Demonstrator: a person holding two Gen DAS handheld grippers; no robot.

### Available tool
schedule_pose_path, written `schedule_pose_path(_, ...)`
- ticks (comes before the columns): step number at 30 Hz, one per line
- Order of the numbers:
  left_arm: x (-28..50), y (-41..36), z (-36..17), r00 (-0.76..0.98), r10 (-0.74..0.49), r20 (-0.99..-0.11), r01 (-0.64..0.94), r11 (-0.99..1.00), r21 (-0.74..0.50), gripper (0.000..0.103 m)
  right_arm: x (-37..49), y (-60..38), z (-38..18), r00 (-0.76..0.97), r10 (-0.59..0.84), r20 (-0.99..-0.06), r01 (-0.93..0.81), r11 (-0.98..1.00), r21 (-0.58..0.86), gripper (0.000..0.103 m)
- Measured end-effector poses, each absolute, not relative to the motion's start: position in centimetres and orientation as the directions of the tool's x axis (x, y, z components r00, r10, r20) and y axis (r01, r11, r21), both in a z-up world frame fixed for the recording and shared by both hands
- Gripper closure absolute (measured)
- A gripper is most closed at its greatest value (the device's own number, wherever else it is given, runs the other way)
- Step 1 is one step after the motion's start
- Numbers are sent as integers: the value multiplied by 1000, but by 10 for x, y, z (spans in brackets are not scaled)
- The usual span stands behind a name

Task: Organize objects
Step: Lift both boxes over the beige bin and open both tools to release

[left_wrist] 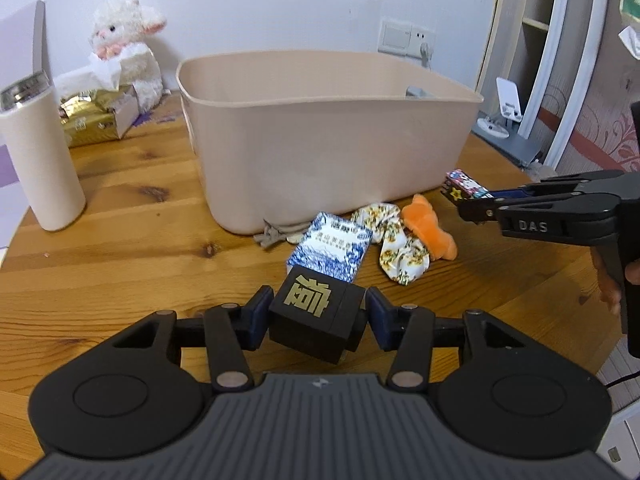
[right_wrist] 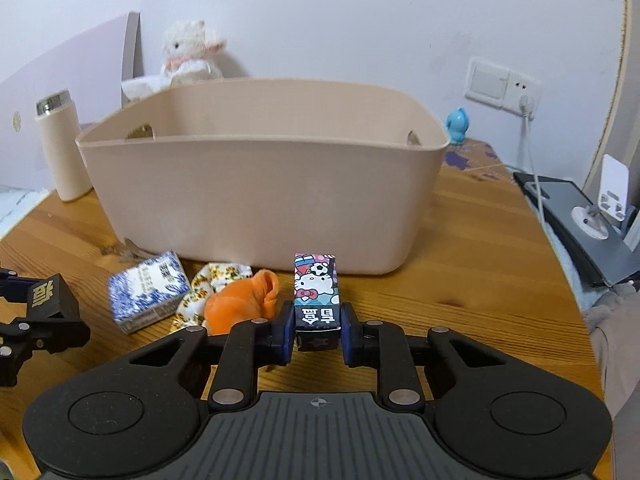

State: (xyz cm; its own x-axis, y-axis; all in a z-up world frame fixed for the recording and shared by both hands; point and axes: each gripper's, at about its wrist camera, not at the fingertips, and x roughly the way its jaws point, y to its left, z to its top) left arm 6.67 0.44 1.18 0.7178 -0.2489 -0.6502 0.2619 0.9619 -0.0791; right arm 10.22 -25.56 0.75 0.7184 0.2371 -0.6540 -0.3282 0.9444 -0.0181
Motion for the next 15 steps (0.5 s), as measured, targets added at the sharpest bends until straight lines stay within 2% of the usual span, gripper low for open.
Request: schedule_pose_path(15,72,14,76,831,-219,-512,231,972,-40,51,85,-273,72,812,266,-519,-301,954,19,82)
